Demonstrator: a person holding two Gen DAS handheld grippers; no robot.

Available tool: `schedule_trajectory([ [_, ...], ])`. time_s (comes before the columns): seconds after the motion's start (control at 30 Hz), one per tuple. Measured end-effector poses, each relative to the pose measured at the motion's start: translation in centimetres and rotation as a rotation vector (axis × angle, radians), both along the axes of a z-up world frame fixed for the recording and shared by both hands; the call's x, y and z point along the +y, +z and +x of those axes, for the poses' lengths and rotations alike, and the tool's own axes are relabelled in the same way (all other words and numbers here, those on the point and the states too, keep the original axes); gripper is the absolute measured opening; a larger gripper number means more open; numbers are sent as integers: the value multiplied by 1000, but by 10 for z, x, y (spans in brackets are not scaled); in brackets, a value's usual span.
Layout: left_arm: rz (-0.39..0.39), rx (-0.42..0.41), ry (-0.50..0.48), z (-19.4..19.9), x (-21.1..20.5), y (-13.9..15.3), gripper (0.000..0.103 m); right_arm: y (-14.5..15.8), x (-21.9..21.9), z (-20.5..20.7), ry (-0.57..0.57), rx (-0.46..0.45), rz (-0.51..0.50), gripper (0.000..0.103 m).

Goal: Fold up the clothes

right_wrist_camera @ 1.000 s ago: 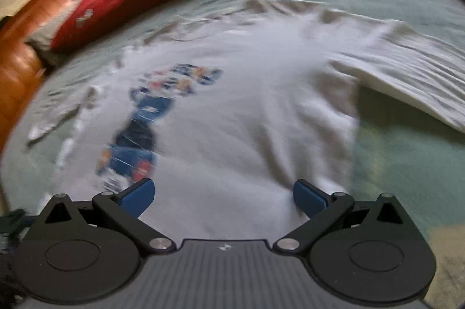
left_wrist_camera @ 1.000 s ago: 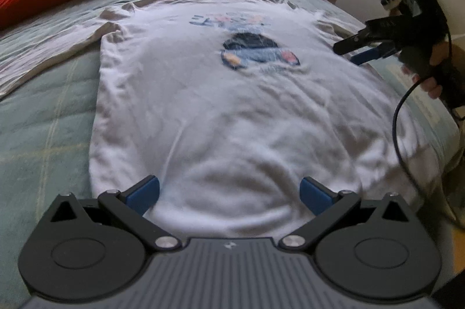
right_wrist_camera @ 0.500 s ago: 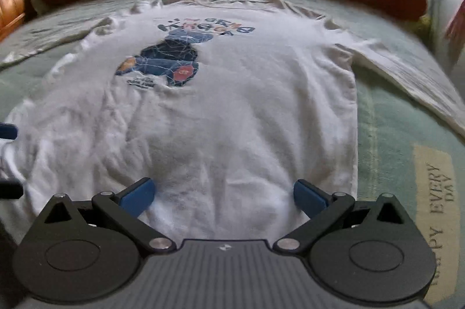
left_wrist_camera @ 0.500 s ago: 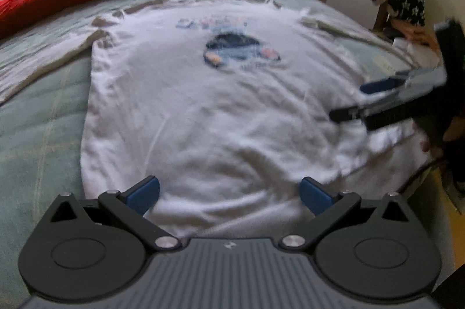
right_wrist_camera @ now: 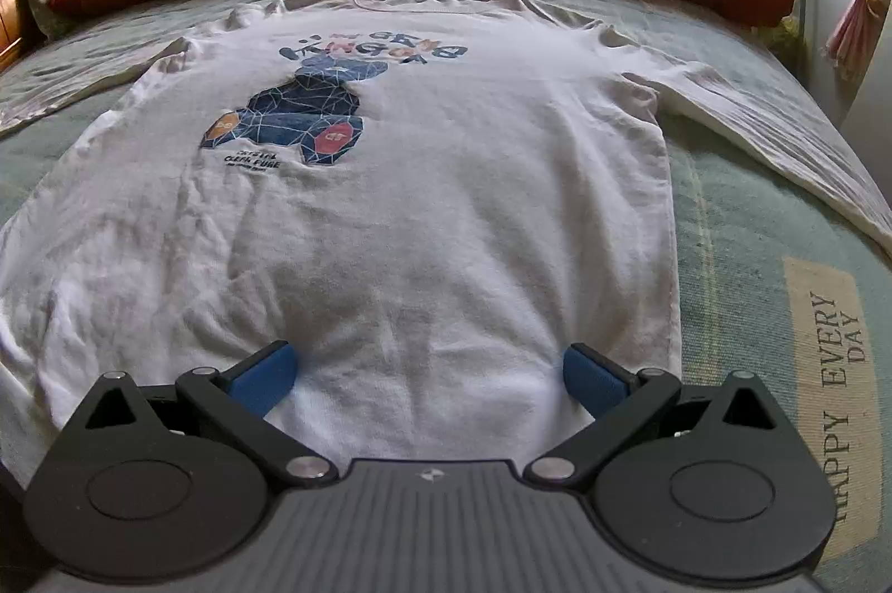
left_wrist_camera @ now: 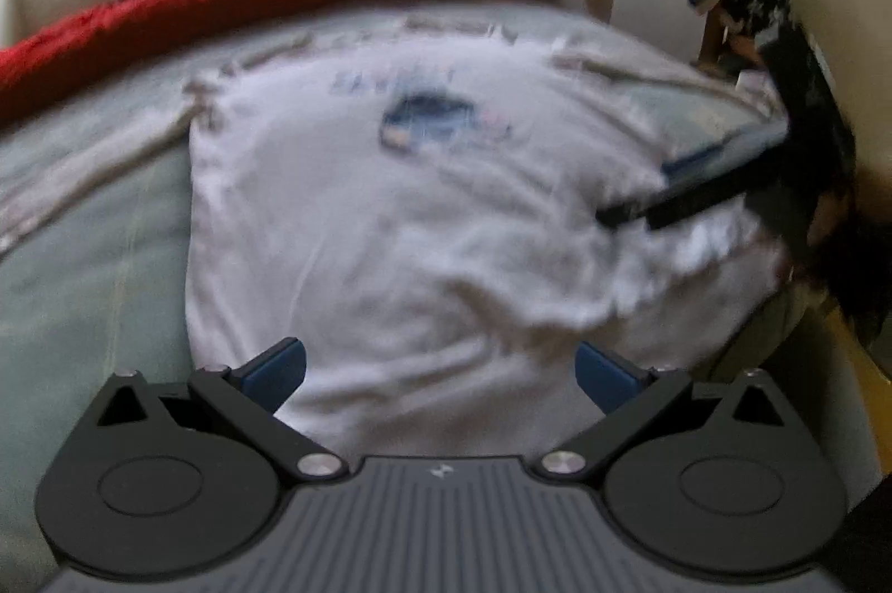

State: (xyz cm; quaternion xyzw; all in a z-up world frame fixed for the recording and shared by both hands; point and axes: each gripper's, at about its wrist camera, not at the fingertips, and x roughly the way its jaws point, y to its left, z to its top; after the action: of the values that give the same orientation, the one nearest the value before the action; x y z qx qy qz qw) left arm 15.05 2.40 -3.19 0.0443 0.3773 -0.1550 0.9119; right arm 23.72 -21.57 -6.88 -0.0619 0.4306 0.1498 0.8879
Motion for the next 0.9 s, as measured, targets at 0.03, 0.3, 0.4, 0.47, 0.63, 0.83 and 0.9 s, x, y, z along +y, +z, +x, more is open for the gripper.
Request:
schedule_trajectory([
  [0.03, -6, -13, -4, 5, -2, 2, 102, 0, 0, 0, -1, -2, 1, 103],
  [0.3, -48, 68, -29, 31, -24, -23, 102, -2, -2, -3, -14, -25, 18, 103],
  [0.4, -26, 75, -37, 19, -25, -32, 102, -3, -4, -4, -13, -35, 27, 103],
  [0.47, -26, 77, -39, 10, -20, -31, 102, -4, -5, -5, -13, -40, 34, 103],
  [0.63, -28, 71, -28, 5, -8, -19, 102, -6, -9, -9, -26, -79, 70, 103],
  [0.83, -68, 7, 5, 48, -6, 1, 102, -3, -12, -16, -6, -108, 83, 103],
  [0.9, -102, 15, 20, 69, -7, -1, 102, 1, -13, -19, 10, -95, 93, 103],
])
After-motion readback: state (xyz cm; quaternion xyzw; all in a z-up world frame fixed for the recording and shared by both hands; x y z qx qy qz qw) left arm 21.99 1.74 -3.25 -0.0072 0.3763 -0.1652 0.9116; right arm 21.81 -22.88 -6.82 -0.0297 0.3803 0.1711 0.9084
